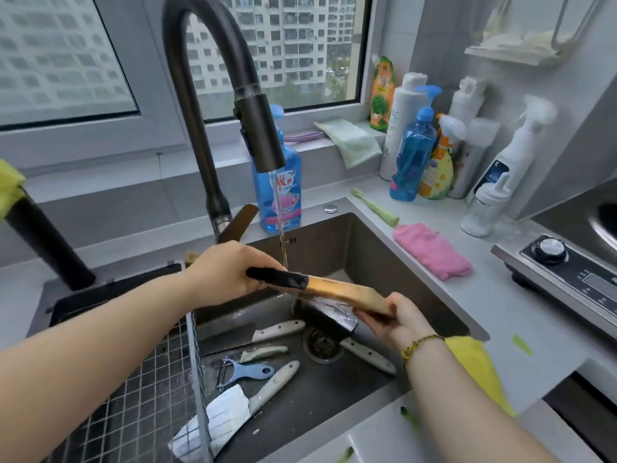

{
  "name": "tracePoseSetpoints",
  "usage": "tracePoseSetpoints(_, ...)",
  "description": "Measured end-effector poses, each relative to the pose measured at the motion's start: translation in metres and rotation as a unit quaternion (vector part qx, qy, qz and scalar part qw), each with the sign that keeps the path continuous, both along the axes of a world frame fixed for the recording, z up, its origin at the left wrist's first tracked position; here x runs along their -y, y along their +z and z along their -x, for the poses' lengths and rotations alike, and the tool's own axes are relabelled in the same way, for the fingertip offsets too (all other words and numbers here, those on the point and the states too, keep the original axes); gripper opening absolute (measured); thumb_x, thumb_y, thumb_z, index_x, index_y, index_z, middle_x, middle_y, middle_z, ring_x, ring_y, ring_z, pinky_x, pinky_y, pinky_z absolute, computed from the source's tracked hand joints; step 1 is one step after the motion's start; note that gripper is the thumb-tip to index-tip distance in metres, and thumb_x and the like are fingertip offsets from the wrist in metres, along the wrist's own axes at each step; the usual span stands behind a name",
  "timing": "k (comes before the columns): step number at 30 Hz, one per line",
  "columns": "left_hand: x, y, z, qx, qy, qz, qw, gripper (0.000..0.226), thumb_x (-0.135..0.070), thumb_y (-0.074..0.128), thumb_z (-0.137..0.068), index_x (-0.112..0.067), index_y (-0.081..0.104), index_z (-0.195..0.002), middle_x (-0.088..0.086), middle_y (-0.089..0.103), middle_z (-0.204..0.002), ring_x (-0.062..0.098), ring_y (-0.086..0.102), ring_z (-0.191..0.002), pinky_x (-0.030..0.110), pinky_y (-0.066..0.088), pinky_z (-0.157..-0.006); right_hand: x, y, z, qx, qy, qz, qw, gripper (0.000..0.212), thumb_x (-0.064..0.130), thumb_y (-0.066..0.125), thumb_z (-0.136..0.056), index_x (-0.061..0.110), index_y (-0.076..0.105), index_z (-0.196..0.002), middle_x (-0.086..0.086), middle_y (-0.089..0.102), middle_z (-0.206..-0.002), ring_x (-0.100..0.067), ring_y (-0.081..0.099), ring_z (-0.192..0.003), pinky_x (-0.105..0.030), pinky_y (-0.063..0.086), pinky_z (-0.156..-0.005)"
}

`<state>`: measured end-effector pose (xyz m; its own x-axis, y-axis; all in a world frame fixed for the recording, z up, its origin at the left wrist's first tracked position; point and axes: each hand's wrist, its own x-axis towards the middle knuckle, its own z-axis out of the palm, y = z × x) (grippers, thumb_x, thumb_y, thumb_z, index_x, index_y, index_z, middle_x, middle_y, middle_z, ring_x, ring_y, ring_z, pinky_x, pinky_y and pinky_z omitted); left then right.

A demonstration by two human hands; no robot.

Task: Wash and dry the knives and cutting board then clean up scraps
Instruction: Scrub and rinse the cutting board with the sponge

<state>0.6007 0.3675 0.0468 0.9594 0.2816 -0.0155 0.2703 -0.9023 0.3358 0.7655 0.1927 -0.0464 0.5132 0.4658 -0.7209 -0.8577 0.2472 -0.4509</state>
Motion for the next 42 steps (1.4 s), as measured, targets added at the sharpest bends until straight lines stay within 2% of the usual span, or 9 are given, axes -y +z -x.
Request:
tracePoseSetpoints(8, -0.010, -0.041, 0.004, 0.145, 0.236, 0.100, 0.956, 0.070, -0.003, 0.072, -0.074, -0.015, 0.044, -0.136, 0.009, 0.036, -0.146, 0.025, 0.028, -0.137, 0.042, 0.022, -0.114, -0.015, -0.012, 0.018, -0.041, -0.049, -0.020, 0.998, 0.019, -0.005, 0.028, -0.089, -0.002, 0.043, -0.077, -0.026, 0.046, -0.131, -0.037, 0.047, -0.120, -0.050, 0.039, -0.095)
tracePoseSetpoints(13, 0.004, -0.068, 0.010, 0.213, 0.448, 0.373, 0.784, 0.067, 0.011, 0.051, -0.081, -0.014, 0.030, -0.140, 0.016, 0.040, -0.137, 0.035, 0.040, -0.126, 0.050, 0.038, -0.103, -0.023, -0.022, 0.022, -0.024, -0.060, -0.006, 0.998, 0.022, -0.004, 0.033, -0.091, -0.003, 0.044, -0.110, -0.023, 0.044, -0.131, -0.036, 0.053, -0.103, -0.041, 0.052, -0.075)
tracePoseSetpoints(17, 0.039, -0.066, 0.006, 0.329, 0.475, 0.652, 0.491, 0.037, -0.002, 0.028, -0.099, -0.004, 0.036, -0.134, 0.016, 0.052, -0.119, 0.030, 0.056, -0.105, 0.039, 0.046, -0.084, -0.024, -0.029, 0.029, -0.014, -0.048, 0.013, 0.999, 0.047, -0.003, 0.036, -0.090, 0.002, 0.033, -0.136, -0.025, 0.046, -0.121, -0.040, 0.049, -0.109, -0.045, 0.044, -0.077)
tracePoseSetpoints(19, 0.045, -0.068, 0.007, 0.327, 0.468, 0.708, 0.416, 0.041, -0.023, 0.026, -0.102, -0.001, 0.037, -0.135, 0.017, 0.051, -0.126, 0.032, 0.049, -0.120, 0.041, 0.041, -0.089, -0.023, -0.028, 0.033, -0.014, -0.054, 0.023, 0.998, 0.046, -0.004, 0.034, -0.091, 0.001, 0.032, -0.136, -0.024, 0.044, -0.131, -0.040, 0.046, -0.118, -0.044, 0.043, -0.080)
tracePoseSetpoints(22, 0.046, -0.072, 0.007, 0.277, 0.422, 0.750, 0.428, 0.056, -0.057, 0.031, -0.092, -0.018, 0.043, -0.130, 0.008, 0.054, -0.122, 0.032, 0.049, -0.118, 0.054, 0.040, -0.090, -0.019, -0.024, 0.039, -0.023, -0.057, 0.027, 0.998, 0.046, -0.006, 0.032, -0.091, 0.000, 0.031, -0.136, -0.024, 0.041, -0.136, -0.040, 0.043, -0.123, -0.044, 0.041, -0.083)
tracePoseSetpoints(26, 0.044, -0.079, -0.004, 0.233, 0.426, 0.748, 0.452, 0.050, -0.018, 0.054, -0.086, -0.017, 0.040, -0.134, 0.015, 0.057, -0.123, 0.035, 0.057, -0.104, 0.042, 0.049, -0.059, -0.018, -0.022, 0.050, -0.048, -0.041, 0.012, 0.998, 0.048, -0.006, 0.032, -0.093, 0.000, 0.027, -0.140, -0.024, 0.038, -0.139, -0.040, 0.042, -0.125, -0.047, 0.039, -0.086)
tracePoseSetpoints(33, 0.032, -0.080, -0.009, 0.215, 0.466, 0.715, 0.475, 0.054, 0.000, 0.039, -0.081, -0.009, 0.039, -0.135, 0.017, 0.054, -0.118, 0.034, 0.054, -0.084, 0.046, 0.041, -0.055, 0.007, -0.002, 0.054, 0.066, 0.110, 0.088, 0.988, 0.049, -0.001, 0.037, -0.096, -0.002, 0.020, -0.142, -0.023, 0.032, -0.144, -0.035, 0.038, -0.130, -0.043, 0.032, -0.107)
tracePoseSetpoints(37, 0.034, -0.082, -0.007, 0.203, 0.477, 0.693, 0.500, 0.054, 0.002, 0.039, -0.082, -0.012, 0.039, -0.134, 0.013, 0.053, -0.101, 0.032, 0.051, -0.078, 0.043, 0.039, -0.055, 0.044, 0.014, 0.042, 0.267, 0.262, 0.237, 0.897, 0.046, -0.002, 0.042, -0.093, -0.006, 0.030, -0.137, -0.024, 0.044, -0.132, -0.028, 0.049, -0.119, -0.034, 0.037, -0.103)
tracePoseSetpoints(42, 0.039, -0.090, -0.004, 0.203, 0.467, 0.694, 0.509, 0.064, 0.003, 0.037, -0.082, -0.019, 0.030, -0.141, 0.012, 0.051, -0.101, 0.030, 0.051, -0.080, 0.045, 0.040, -0.056, 0.092, 0.020, 0.025, 0.451, 0.169, 0.373, 0.793, 0.039, -0.002, 0.046, -0.089, 0.006, 0.052, -0.127, -0.010, 0.052, -0.132, -0.020, 0.047, -0.123, -0.019, 0.033, -0.093)
